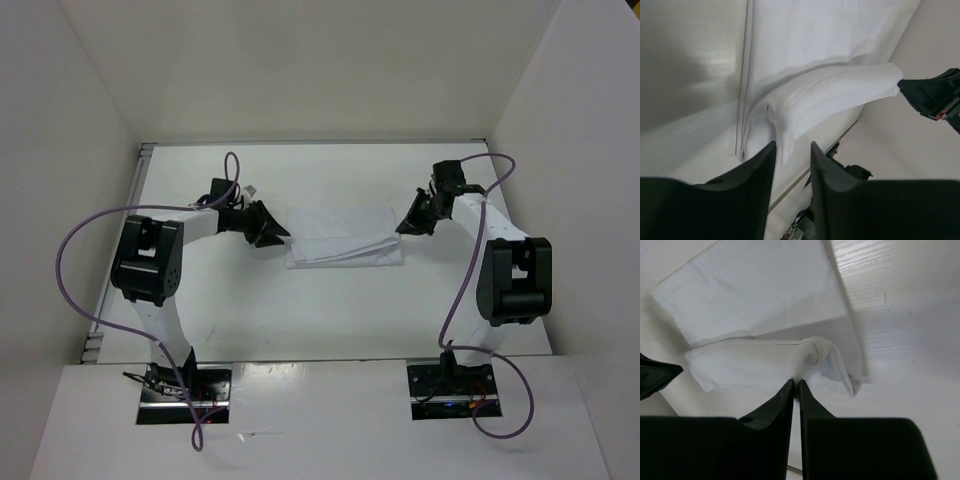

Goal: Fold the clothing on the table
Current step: Fold the skirt

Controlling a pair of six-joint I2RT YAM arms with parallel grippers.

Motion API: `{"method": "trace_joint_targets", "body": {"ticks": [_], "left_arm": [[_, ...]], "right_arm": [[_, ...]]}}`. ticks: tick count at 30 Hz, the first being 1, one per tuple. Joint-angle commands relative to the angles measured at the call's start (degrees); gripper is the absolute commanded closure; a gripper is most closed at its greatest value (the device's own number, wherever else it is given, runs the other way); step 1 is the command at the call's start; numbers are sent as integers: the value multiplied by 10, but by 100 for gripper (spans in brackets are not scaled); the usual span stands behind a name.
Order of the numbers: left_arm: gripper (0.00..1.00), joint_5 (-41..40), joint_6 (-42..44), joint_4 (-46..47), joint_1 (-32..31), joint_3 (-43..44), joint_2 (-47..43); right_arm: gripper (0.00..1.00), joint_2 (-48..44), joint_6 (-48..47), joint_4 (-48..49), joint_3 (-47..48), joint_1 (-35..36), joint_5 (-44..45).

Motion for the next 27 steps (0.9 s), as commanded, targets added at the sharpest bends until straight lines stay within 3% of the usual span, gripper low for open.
{"method": "trace_joint_targets", "body": {"ticks": [1,2,5,11,13,15,17,19,20,21,22,23,27], "left_arm": [[55,7,-32,46,8,37,33],[51,7,-44,63,15,42,41],[49,22,-93,123,27,61,75],[49,4,-100,120,59,117,67],[48,4,-94,114,68,111,51],[48,4,-89,114,85,91,35],[48,15,-65,114,85,55,1],[50,15,-40,94,85,27,-42],[55,9,-11,72,76,13,-57],[80,3,4,57,70,-11,-72],[93,-6,18,41,64,-22,-101],[100,-22,31,11,58,-32,-115],[100,-38,86,-39,25,-71,-181]], "right_arm": [[87,28,-11,44,31,2,16],[83,34,-6,49,39,2,23],[69,51,1,90,59,2,29],[53,21,42,241,45,-16,34],[44,5,50,276,32,-16,29],[44,-28,50,283,25,-10,29],[44,-58,18,227,32,12,42],[55,-65,-3,132,58,45,68],[67,-74,-20,109,59,57,74],[90,-80,-28,90,59,72,74],[99,-87,-34,76,52,105,90],[100,-103,-34,53,52,127,102],[100,-114,-40,13,22,231,143]]}}
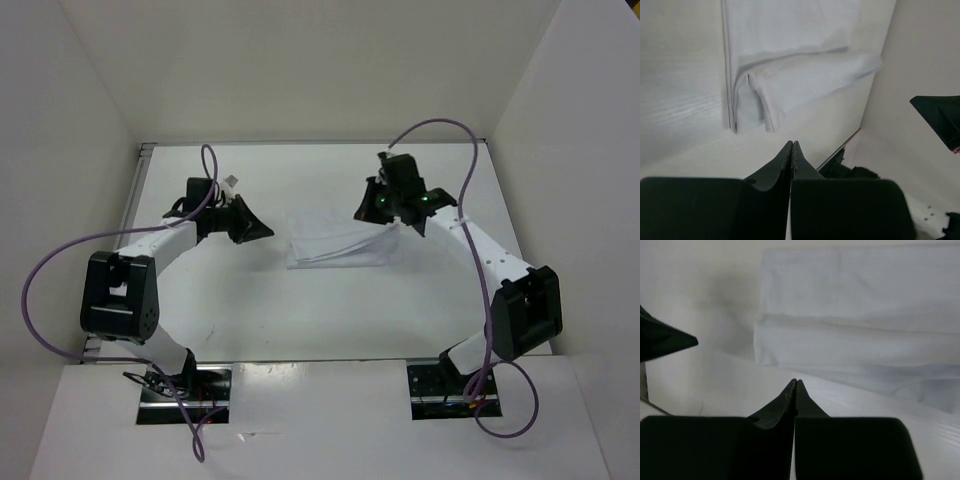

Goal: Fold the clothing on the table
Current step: Fold the skirt

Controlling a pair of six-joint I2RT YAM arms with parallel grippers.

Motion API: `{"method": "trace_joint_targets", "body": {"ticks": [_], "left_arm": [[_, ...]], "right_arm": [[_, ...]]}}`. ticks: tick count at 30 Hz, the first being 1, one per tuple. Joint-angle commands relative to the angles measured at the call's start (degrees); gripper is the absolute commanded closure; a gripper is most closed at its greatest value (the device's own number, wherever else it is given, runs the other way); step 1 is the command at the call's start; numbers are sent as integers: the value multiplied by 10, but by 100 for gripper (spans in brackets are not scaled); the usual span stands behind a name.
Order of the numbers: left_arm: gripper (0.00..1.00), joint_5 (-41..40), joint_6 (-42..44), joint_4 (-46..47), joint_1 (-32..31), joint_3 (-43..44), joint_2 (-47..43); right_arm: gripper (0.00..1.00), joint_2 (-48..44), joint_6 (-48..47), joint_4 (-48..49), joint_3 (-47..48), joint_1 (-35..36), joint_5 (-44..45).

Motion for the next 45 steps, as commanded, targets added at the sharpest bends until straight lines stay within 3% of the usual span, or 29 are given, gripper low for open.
{"method": "trace_joint_targets", "body": {"ticks": [1,9,15,24,36,45], "left_arm": [[100,-21,69,-63,-24,-28,-51],[100,-26,62,-62,-66,-86,-90],[100,-26,62,-62,-71,-92,-101],[100,-26,56,-57,-76,-104,-101],[100,-26,51,-52,-76,-115,-101],[100,-26,62,-64,-76,-115,-106]], "right_arm": [[100,-9,-22,-72,-21,74,42],[100,126,-15,-67,-44,128,31],[100,219,-15,-67,13,141,53],[100,238,-16,-94,94,141,81],[100,276,-33,-94,125,141,132],[100,326,-45,-39,270,81,165]]}}
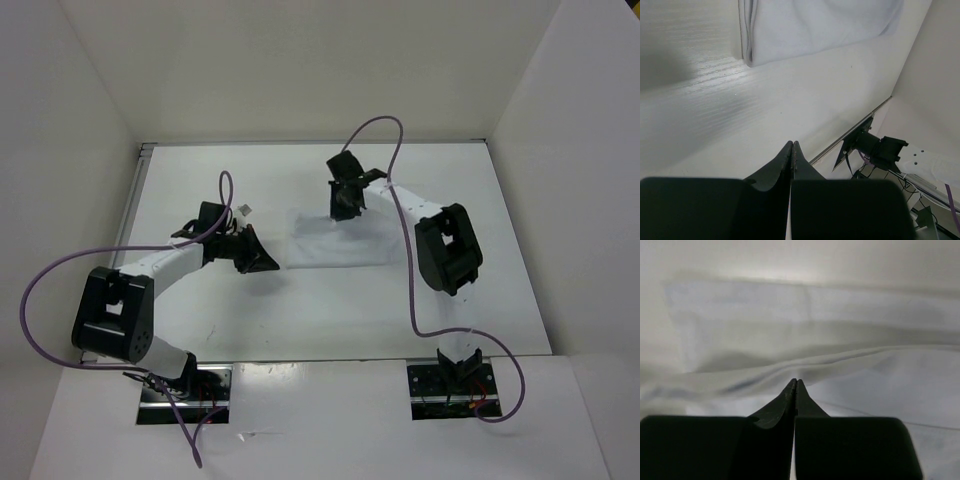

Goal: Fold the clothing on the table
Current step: Fold the skirt

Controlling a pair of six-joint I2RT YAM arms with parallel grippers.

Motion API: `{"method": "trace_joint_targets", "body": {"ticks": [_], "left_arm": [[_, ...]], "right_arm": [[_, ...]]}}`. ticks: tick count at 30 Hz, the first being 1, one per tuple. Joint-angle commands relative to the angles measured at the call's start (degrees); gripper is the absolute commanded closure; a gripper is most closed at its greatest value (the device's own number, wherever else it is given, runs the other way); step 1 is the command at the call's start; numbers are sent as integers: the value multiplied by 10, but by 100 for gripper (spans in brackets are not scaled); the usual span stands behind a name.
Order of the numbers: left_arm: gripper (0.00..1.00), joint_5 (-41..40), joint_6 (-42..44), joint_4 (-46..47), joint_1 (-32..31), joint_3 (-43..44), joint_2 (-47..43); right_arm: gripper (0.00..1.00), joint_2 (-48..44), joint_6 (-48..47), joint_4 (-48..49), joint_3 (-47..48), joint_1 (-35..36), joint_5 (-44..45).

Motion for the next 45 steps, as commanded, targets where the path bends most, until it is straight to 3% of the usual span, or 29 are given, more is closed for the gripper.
{"method": "trace_joint_targets", "body": {"ticks": [1,6,9,10,14,16,19,22,30,37,45], "left_arm": [[100,3,16,0,-2,-7,-30],[100,3,16,0,-2,-12,-36],[99,3,16,13,-2,-12,-36],[97,8,22,14,-2,-12,-30],[88,13,37,36,-13,17,-12],[80,8,44,36,-21,36,-4],[58,-4,58,36,-34,68,30],[51,-39,58,25,-39,87,65],[49,-134,58,12,-45,94,121],[47,-133,58,29,-64,83,151],[49,-143,46,41,-75,77,181]], "right_arm": [[100,-19,-10,57,56,-33,27],[92,-86,-15,49,37,-33,27],[82,-104,-15,-6,10,-33,27],[74,-113,-15,-15,-15,-39,27],[61,-182,-15,-23,-109,-61,21],[61,-221,-3,-28,-152,-75,13],[60,-263,-3,-41,-194,-107,8],[60,-291,-3,-54,-214,-133,3],[60,-323,-8,-81,-255,-174,9],[60,-315,-13,-61,-297,-238,-32],[60,-308,-13,-50,-310,-256,-67]]}}
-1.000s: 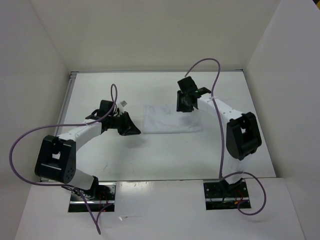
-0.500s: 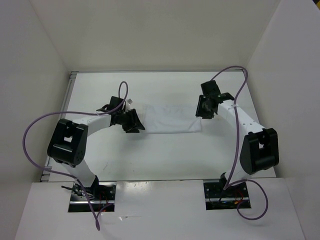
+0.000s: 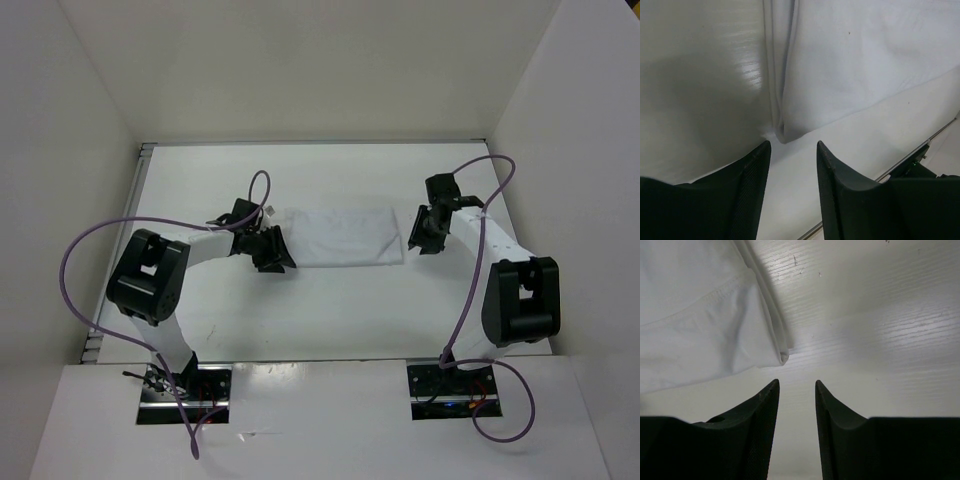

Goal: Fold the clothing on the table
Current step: Fold the skirt

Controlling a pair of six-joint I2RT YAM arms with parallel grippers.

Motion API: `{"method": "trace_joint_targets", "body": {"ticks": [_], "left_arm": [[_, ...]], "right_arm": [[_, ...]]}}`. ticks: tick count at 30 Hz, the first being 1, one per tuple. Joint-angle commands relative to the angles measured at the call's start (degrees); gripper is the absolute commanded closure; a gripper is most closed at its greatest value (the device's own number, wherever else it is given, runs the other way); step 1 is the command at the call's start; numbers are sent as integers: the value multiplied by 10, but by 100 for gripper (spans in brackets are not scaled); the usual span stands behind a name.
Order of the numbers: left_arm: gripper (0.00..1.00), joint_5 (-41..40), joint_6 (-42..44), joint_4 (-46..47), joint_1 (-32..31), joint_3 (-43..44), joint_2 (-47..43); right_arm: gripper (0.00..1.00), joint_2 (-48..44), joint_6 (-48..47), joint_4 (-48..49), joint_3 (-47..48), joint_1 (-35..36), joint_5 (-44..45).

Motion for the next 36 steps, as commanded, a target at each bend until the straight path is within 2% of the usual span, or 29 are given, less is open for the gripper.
{"method": "trace_joint_targets", "body": {"ticks": [1,7,15,19,21,25,26,30,36], "left_arm": [[51,-18,4,10,-2,-3,26],[71,-42,-1,22,-2,8,38],[75,-62,-6,11,-2,32,56],[53,-78,-6,-1,-2,26,53],[50,-90,-6,-1,-2,26,48],[50,-90,-6,-1,-2,26,59],[53,-83,-6,-1,-2,31,59],[98,-77,-6,13,-2,31,71],[100,-77,-6,13,-2,26,66]], "right_arm": [[60,0,-5,12,-1,-4,-19],[60,0,-5,17,-12,-14,-47],[60,-5,-11,23,-17,-19,-64],[60,-10,-11,23,-17,-19,-64],[60,-10,-11,23,-12,-19,-69],[60,-5,-11,23,-12,-19,-75],[60,-5,-11,23,-12,-19,-75],[60,20,-11,34,-18,-39,-86],[60,72,-5,62,-18,-63,-154]]}}
